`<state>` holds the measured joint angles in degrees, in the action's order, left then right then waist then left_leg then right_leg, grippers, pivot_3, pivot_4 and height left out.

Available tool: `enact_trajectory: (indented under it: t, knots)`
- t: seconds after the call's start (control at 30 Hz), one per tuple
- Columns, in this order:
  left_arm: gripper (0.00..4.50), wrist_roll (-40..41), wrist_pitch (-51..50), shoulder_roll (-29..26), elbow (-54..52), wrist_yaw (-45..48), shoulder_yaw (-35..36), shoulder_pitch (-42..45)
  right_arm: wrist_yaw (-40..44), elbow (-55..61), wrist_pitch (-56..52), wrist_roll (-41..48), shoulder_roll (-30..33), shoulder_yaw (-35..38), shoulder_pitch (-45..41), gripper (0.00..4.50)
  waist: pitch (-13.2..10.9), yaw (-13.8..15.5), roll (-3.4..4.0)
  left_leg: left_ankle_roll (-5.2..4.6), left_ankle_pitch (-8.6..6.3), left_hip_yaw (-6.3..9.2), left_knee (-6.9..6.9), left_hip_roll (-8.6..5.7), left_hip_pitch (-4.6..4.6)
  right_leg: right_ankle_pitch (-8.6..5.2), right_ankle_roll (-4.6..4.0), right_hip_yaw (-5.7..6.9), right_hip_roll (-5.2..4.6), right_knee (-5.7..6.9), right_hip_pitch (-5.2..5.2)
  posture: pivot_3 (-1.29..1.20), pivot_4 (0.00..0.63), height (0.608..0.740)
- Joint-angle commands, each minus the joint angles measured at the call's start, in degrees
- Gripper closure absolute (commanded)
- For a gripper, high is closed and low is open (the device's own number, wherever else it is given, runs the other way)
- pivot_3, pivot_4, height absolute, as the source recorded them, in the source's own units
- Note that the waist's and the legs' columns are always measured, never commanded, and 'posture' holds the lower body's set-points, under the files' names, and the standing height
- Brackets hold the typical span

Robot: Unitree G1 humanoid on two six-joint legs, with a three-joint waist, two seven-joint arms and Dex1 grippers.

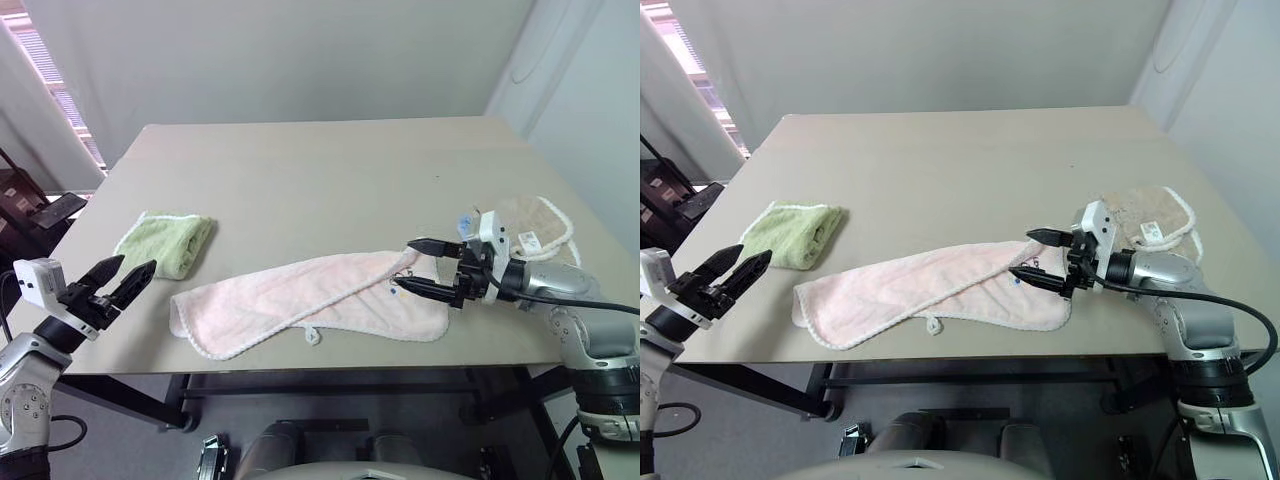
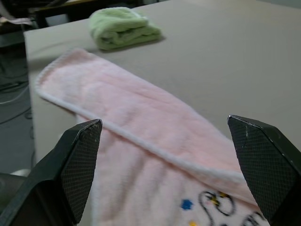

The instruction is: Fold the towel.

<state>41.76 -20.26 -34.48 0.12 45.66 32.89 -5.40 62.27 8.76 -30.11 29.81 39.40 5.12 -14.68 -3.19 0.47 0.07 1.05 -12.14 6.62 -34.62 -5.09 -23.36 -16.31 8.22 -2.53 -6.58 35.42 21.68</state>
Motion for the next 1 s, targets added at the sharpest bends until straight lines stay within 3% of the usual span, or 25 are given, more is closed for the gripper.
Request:
enact_trajectory:
  t: [0.03,0.27,0.53,0.83,1.0]
  knots:
    - [0.33,0.4,1.0,0.2,-2.3,0.2,1.8,-1.5,-0.9,3.7,-1.3,2.0,0.0,0.4,-0.6,0.05,0.0,0.1,0.00,0.00,0.00,-0.01,0.02,0.00,-0.02,0.00,0.00,-0.01,0.00,0.00,0.04,0.00,0.000,0.740]
    - [0.33,-0.7,1.1,2.1,-4.9,0.7,-1.1,-4.4,-2.9,7.6,-3.0,1.3,1.4,0.5,4.7,0.05,0.0,0.5,-0.08,0.00,0.00,-0.02,0.03,-0.01,-0.05,0.00,0.00,0.00,-0.09,-0.05,0.03,0.00,0.000,0.740]
    - [0.33,-5.7,1.5,2.7,-1.8,1.5,-8.9,-1.3,-8.3,3.0,-1.0,-4.3,3.5,0.5,5.4,0.05,0.1,0.4,-0.10,-0.01,-0.01,-0.08,-0.09,0.00,-0.02,0.02,-0.02,0.06,-0.10,-0.04,-0.04,0.00,0.000,0.740]
    - [0.33,-8.0,4.0,1.7,4.6,3.0,-10.6,6.8,-16.7,-13.2,-0.8,-17.7,1.4,-8.6,-8.0,0.05,0.1,0.2,-0.09,-0.01,0.01,-0.10,-0.11,0.01,0.02,0.05,-0.03,0.05,0.00,0.14,0.04,0.00,0.000,0.740]
    - [0.33,-8.2,5.8,1.6,7.4,3.5,-10.3,9.2,-18.8,-25.1,10.8,-24.3,-1.6,-11.8,-15.2,0.05,0.1,0.2,-0.10,-0.02,0.02,-0.12,-0.11,0.00,0.02,0.06,0.00,0.04,0.03,0.15,0.06,0.00,0.000,0.740]
